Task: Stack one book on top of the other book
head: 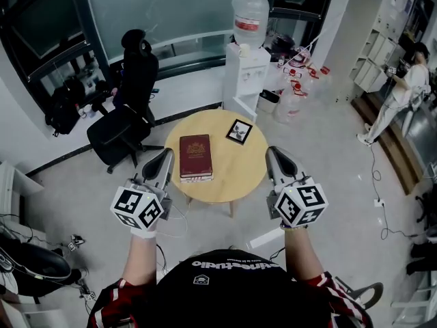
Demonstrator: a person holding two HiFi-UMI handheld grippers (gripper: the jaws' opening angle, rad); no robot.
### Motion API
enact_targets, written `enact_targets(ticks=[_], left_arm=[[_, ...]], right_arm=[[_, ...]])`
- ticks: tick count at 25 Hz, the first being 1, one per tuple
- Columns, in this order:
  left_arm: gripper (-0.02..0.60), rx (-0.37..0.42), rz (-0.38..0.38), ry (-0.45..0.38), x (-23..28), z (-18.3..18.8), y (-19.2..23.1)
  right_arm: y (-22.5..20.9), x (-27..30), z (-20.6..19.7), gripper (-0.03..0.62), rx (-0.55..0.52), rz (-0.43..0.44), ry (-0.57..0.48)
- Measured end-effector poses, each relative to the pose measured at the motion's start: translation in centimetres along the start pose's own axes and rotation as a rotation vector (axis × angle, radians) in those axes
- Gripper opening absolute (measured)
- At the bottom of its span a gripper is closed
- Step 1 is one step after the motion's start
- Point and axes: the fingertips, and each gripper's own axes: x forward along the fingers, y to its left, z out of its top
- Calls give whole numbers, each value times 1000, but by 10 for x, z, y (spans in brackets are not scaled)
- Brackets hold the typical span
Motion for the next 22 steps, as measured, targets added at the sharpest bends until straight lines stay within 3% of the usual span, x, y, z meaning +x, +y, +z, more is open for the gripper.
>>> enact_targets(ticks=[22], left_arm=[[17,36,19,12,2,2,2]], right_arm=[[-13,4,-3,26,-77,-70,30]])
